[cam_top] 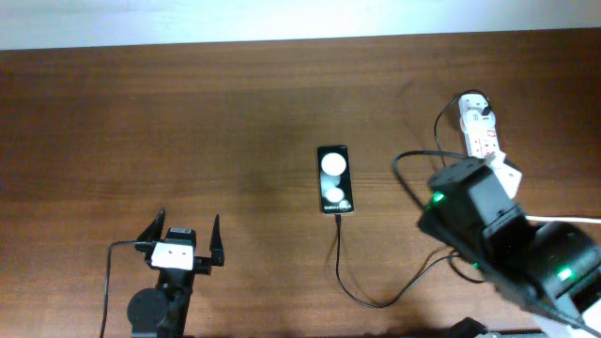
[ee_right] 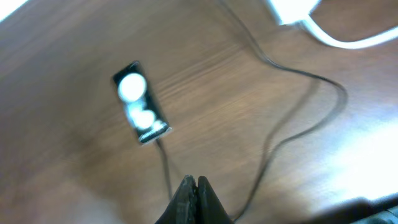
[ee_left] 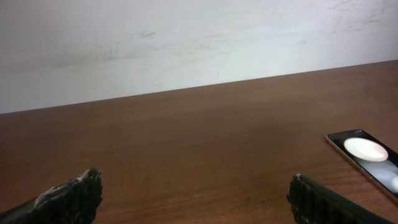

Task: Plug charger to phone and switch on socket
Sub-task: 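Move the right gripper over the power strip's orange switch, then press the orange socket switch down with the right gripper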

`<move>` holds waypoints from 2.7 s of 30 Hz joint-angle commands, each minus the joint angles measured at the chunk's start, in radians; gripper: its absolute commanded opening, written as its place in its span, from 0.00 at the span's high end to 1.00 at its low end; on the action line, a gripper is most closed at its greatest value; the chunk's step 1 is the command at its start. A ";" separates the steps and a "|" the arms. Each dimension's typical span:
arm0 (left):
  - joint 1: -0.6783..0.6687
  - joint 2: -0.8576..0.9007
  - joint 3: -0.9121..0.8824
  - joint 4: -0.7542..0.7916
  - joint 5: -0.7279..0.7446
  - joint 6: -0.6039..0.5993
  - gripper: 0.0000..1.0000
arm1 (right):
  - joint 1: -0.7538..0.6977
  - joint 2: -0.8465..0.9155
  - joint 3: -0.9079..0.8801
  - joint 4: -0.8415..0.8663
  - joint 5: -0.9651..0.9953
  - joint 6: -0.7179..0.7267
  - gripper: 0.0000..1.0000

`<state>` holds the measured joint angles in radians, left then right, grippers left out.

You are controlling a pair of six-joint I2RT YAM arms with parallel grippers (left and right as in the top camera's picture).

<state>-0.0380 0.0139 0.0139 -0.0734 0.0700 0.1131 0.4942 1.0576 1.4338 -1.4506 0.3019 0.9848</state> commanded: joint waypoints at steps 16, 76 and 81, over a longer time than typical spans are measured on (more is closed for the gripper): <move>0.003 -0.002 -0.005 -0.002 -0.007 0.020 0.01 | -0.857 0.676 0.549 -0.151 -0.381 -0.335 0.92; 0.003 -0.002 -0.005 -0.002 -0.007 0.020 0.01 | -0.895 1.081 0.547 0.264 -0.458 -0.368 0.96; 0.003 -0.002 -0.005 -0.002 -0.007 0.020 0.01 | -0.775 0.857 0.547 0.216 -0.512 -0.422 0.96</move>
<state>-0.0376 0.0158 0.0139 -0.0734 0.0700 0.1165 -0.3603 2.0407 1.9781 -1.2308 -0.1848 0.6147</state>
